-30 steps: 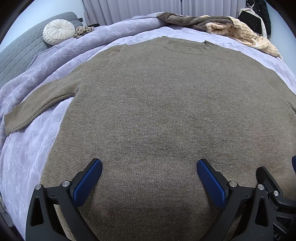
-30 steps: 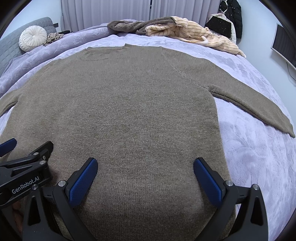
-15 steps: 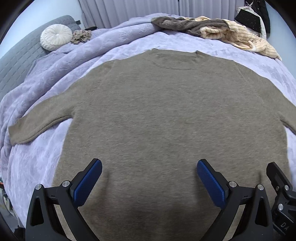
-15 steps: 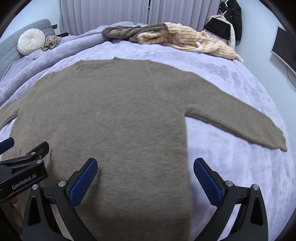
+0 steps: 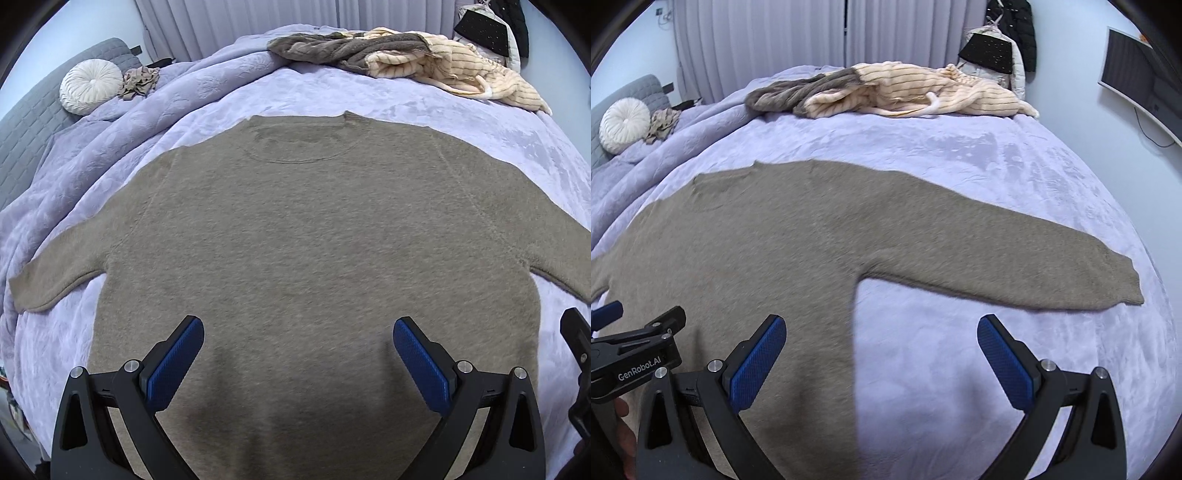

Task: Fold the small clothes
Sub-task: 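Move the right tool along the sleeve to its ribbed cuff, then close the right tool on the sleeve cuff and lift it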

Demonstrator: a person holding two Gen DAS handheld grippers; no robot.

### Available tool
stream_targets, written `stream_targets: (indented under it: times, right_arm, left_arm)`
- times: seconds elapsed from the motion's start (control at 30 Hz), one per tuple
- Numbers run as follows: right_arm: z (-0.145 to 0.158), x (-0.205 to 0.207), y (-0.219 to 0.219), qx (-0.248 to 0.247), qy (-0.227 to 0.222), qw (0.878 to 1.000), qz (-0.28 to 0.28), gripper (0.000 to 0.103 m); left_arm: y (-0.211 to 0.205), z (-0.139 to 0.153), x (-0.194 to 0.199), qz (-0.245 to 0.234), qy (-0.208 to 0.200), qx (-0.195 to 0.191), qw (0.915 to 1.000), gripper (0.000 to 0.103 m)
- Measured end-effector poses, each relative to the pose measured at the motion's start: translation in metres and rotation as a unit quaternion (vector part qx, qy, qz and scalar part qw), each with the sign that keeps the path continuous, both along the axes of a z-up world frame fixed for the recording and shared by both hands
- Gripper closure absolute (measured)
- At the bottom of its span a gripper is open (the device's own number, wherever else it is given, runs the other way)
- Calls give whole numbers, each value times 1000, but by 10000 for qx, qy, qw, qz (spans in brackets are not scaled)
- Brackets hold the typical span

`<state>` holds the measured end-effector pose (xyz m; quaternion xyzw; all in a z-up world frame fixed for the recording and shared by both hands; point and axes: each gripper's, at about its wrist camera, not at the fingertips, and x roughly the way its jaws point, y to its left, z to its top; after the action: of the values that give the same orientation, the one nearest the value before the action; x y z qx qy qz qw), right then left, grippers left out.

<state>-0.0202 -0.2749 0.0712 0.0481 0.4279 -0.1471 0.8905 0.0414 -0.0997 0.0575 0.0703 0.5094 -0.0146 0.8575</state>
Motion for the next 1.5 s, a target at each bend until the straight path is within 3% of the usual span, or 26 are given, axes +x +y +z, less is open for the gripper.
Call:
stream_targets:
  times: [0.13,0.4,0.63,1.5]
  right_arm:
    - [4,1,-26,27,-20,9998,-189,0]
    - [7,-1,-70,-28,-23,9987,-516,0]
    - [5,-9,-101,-60,16,9970,-778,0]
    - [-16,-55,-231,221,97,9771,-2116,0]
  left_arm:
    - [-29,0,10,-161,207,192,9995,0]
    - [-67,15,20,-523,107,-381,9978,0]
    - [-104,23,18,-921,76,-418,9948,0]
    - [-184,5,34,-1209,322,-422,9912,0]
